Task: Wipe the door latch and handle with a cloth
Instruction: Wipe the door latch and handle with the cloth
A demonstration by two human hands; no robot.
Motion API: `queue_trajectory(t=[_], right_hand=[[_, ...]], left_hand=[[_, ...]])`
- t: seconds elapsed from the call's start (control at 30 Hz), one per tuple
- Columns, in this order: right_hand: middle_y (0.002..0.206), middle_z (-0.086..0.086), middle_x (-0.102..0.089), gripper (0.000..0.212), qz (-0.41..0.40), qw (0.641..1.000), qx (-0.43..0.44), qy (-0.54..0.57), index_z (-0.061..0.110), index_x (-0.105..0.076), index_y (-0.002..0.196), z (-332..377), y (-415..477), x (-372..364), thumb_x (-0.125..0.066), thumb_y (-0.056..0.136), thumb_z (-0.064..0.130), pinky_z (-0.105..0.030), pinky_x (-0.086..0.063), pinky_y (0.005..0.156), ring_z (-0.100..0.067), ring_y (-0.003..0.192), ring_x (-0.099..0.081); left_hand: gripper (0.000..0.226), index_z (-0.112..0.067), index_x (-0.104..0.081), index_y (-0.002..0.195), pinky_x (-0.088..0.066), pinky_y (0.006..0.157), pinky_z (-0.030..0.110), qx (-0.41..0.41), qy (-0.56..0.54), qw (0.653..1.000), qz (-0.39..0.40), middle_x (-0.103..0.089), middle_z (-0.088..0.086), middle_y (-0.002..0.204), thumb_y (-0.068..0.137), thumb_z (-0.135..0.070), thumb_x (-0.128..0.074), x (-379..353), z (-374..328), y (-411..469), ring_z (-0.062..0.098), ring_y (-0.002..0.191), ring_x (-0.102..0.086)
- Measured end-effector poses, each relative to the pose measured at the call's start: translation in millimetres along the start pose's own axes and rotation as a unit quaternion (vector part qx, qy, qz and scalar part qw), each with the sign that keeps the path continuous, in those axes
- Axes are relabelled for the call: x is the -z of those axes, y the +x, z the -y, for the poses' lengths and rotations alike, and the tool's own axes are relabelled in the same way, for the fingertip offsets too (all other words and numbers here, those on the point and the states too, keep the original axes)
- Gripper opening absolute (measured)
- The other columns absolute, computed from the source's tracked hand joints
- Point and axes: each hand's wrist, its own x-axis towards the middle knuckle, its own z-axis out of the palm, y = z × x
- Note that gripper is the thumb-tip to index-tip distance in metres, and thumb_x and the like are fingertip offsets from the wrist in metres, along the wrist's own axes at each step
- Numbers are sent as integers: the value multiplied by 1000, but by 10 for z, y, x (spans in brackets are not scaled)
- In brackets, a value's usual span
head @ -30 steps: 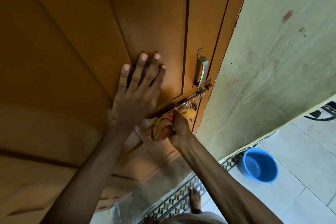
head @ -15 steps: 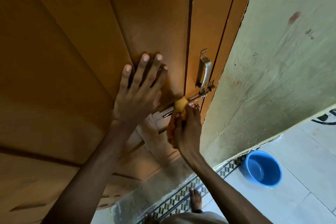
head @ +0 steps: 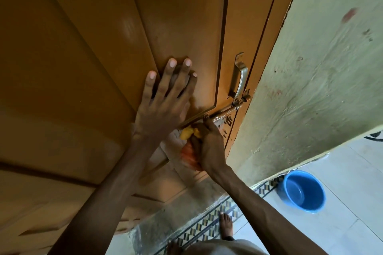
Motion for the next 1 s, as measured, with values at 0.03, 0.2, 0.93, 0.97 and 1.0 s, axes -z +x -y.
queue_trajectory(t=[0.03, 0.2, 0.93, 0.97, 1.0], right_hand=[[115, 8, -68, 25, 22, 999, -8, 46, 15, -70, 106, 15, -16, 42, -63, 83, 12, -40, -54, 91, -15, 104, -63], [120, -16, -59, 30, -22, 998, -59, -1, 10, -66, 115, -7, 39, 132, -60, 86, 6, -40, -50, 90, -33, 107, -57], [108, -9, -65, 21, -94, 980, -121, 124, 11, -70, 106, -393, 120, 260, -66, 85, 12, -8, -43, 81, -18, 94, -59], [111, -10, -64, 24, -80, 984, -101, 121, 9, -69, 109, -424, 107, 272, -66, 85, 11, -4, -41, 83, -18, 97, -59], [110, -8, -65, 24, -67, 985, -86, 133, 9, -70, 108, -483, 124, 313, -68, 84, 9, -5, -41, 84, -16, 97, -59]], left_hand=[[47, -23, -54, 146, -10, 121, 50, 2, -2, 1000, -2, -38, 5, 155, 99, -32, -51, 12, -3, 3, 29, 139, -38], [47, -25, -55, 145, -12, 121, 49, 7, -4, 1000, -6, -39, 4, 154, 99, -30, -52, -7, -4, 10, 28, 139, -38], [53, -26, -52, 148, -5, 124, 50, 19, 30, 999, -8, -41, 4, 157, 97, -34, -58, -35, -43, -8, 26, 155, -1], [53, -26, -53, 148, -5, 124, 50, 22, 25, 999, -10, -42, 5, 157, 96, -34, -59, -34, -52, -5, 25, 155, -2], [53, -26, -53, 147, -6, 124, 50, 23, 23, 999, -13, -42, 4, 156, 96, -34, -59, -35, -56, -1, 25, 155, -3]])
